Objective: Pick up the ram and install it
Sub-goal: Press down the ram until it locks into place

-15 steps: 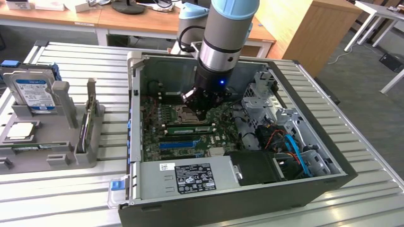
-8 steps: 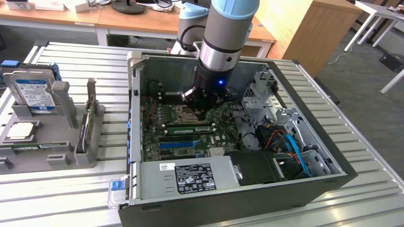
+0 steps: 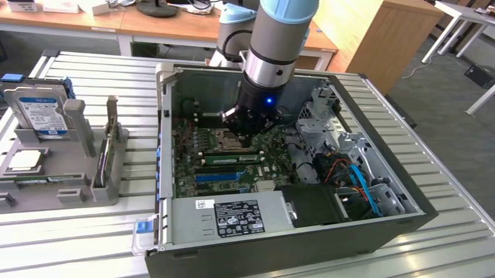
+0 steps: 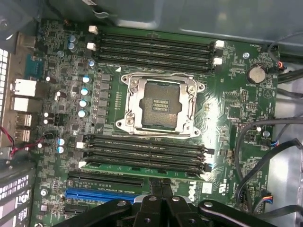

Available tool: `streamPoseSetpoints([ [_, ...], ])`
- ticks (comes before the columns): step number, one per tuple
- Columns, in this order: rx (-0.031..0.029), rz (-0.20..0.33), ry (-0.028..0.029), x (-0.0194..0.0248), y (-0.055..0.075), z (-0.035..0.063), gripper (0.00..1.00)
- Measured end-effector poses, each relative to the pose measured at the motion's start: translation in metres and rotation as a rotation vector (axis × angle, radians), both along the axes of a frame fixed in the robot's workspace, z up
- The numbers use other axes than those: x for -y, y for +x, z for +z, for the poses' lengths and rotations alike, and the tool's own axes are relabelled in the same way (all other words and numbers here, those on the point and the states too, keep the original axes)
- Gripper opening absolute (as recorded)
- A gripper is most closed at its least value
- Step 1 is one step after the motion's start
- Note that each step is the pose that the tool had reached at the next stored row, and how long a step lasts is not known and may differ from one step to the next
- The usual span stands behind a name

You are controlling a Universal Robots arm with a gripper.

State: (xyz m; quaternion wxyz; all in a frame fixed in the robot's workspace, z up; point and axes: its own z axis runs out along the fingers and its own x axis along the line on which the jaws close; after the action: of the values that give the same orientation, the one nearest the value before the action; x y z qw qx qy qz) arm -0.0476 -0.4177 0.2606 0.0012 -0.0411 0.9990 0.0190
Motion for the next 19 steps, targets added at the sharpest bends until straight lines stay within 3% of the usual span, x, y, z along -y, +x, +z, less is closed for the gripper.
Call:
streamPoseSetpoints([
  [15,-0.0005,-0.008,0.0001,-0.0002,-0.0031,-0.0001,0.11],
  [19,-0.0005,-0.034,0.0001,-0.0009,-0.0031,-0.0001,0.11],
])
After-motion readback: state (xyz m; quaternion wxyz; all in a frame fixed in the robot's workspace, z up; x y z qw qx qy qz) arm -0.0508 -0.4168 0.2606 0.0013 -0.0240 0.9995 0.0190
